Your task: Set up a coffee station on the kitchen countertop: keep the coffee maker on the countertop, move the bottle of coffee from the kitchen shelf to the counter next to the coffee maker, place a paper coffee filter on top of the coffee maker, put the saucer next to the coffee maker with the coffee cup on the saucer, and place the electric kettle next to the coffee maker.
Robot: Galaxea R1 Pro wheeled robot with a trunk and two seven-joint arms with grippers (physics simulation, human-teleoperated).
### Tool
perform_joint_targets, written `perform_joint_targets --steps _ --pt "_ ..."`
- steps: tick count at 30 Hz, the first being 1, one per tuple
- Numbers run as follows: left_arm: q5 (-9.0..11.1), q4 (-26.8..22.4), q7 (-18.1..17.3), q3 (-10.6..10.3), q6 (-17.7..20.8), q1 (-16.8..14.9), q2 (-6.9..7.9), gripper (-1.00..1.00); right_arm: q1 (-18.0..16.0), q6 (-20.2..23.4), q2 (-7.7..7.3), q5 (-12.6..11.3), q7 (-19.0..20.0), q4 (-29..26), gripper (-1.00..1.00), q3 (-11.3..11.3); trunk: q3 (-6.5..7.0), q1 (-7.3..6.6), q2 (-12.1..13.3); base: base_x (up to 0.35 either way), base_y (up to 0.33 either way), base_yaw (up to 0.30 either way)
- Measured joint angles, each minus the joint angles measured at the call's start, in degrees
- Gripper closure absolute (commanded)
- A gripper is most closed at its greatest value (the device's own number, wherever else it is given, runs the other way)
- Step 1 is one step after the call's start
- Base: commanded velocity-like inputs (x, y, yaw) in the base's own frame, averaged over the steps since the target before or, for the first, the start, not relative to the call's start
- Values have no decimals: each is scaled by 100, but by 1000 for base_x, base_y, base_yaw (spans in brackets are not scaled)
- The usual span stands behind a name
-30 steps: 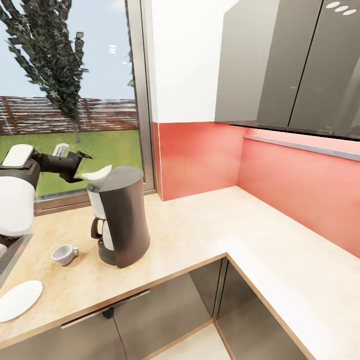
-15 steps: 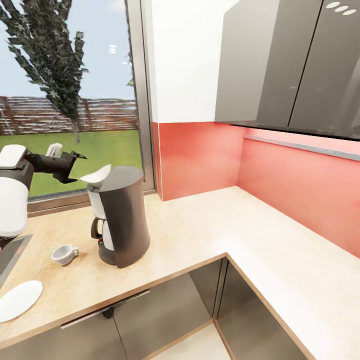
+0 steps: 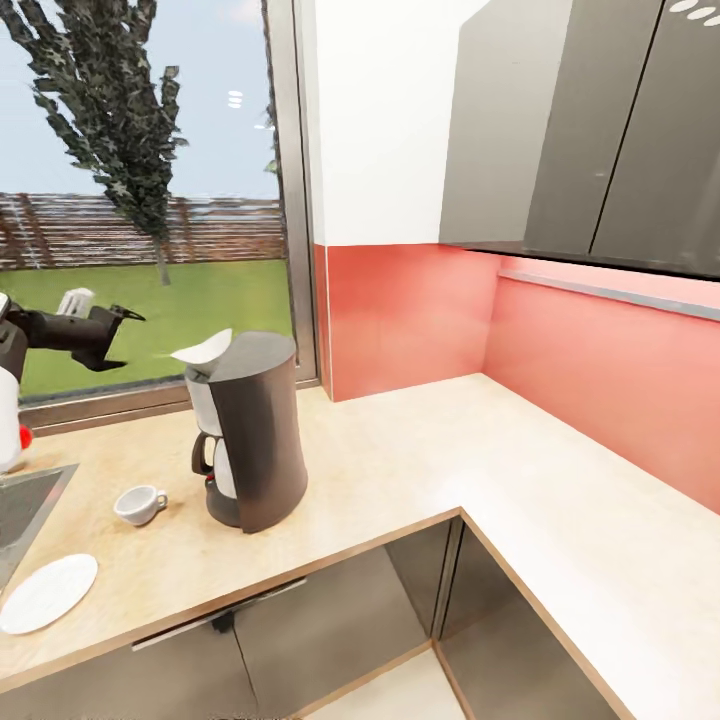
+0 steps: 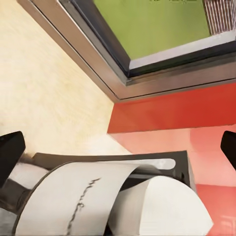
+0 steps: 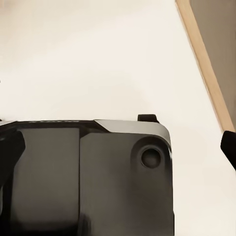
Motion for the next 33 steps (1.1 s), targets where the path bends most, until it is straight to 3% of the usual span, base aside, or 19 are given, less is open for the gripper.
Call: perform_joint_targets --steps 4,11,16,21,23,24,25,27,29,33 --pt "5 -114 -6 -5 136 0 88 -100 0 0 0 -1 0 2 -100 -1 0 0 0 0 0 266" --pt "-7 -199 -28 -37 197 159 112 -100 0 0 0 -1 0 2 -100 -1 0 0 1 0 0 276" --pt "-33 -211 -429 -104 476 335 110 -100 0 0 0 -1 0 2 -100 -1 0 0 1 0 0 126" --pt "-58 -276 -1039 -664 564 885 113 -100 0 0 -6 -1 1 -4 -100 -1 0 0 1 0 0 15" --pt "-79 -652 -1663 -1316 572 1352 177 -100 0 0 -8 -1 1 -5 -100 -1 -1 0 1 0 0 1" --pt "-60 -1377 -2400 -1874 557 2004 372 -100 0 -2 -13 -1 1 -6 -100 -1 -1 -1 -3 0 0 0" --pt "-31 -1694 -2676 -2005 546 2302 463 -100 0 -9 -15 -1 1 -6 -100 -1 -1 0 1 0 0 0" --pt "26 -2277 -3177 -2131 522 2788 647 -100 0 -49 -16 2 1 -7 -100 1 -1 0 -1 0 0 0" --pt "-9 -3010 -3933 -2198 488 3516 943 -100 0 -123 -17 6 2 -7 -100 6 -1 -1 -1 0 0 0" --pt "-157 -3342 -4386 -2211 438 4007 1148 -100 0 -151 -36 7 2 -7 -100 6 0 0 0 0 0 0"
